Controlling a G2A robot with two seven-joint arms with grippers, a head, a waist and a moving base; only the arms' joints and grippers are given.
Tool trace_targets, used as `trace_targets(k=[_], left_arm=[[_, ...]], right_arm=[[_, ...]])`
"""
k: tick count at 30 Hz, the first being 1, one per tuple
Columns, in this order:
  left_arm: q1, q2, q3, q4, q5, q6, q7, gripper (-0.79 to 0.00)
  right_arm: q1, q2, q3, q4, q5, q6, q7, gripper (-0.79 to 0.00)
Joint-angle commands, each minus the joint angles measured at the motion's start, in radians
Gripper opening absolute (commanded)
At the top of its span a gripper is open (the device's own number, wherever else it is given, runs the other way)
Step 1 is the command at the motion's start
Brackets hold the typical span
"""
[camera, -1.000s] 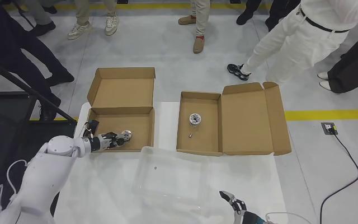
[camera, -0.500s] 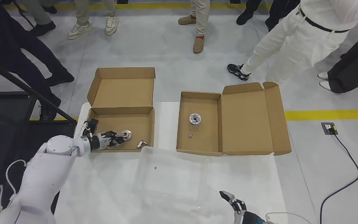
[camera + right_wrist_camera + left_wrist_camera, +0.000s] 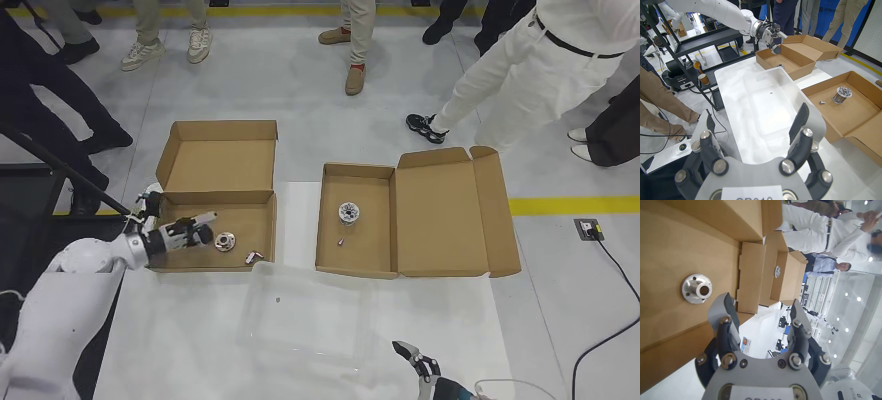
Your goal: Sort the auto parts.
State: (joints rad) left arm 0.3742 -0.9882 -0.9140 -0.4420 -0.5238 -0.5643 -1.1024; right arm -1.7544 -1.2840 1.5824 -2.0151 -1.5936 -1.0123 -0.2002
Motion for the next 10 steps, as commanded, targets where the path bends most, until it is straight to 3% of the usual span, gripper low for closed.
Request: trace_targets(k=[1, 5, 10], left_arm=[[0.045, 0.02, -0.035, -0.06, -0.021, -0.051, 0.016, 0.0], [0.182, 0.066, -0.123, -0.231, -0.048, -0.132, 0.103, 0.0], [0.428, 0.129, -0.268, -0.53, -0.015, -0.17, 0.273, 0.0]], right_arm=[[0.0, 0.0, 0.0, 0.0, 0.0, 0.0, 0.0, 0.0], [0.0, 0.0, 0.0, 0.0, 0.0, 0.0, 0.0, 0.0], [0.0, 0.0, 0.0, 0.0, 0.0, 0.0, 0.0, 0.0]])
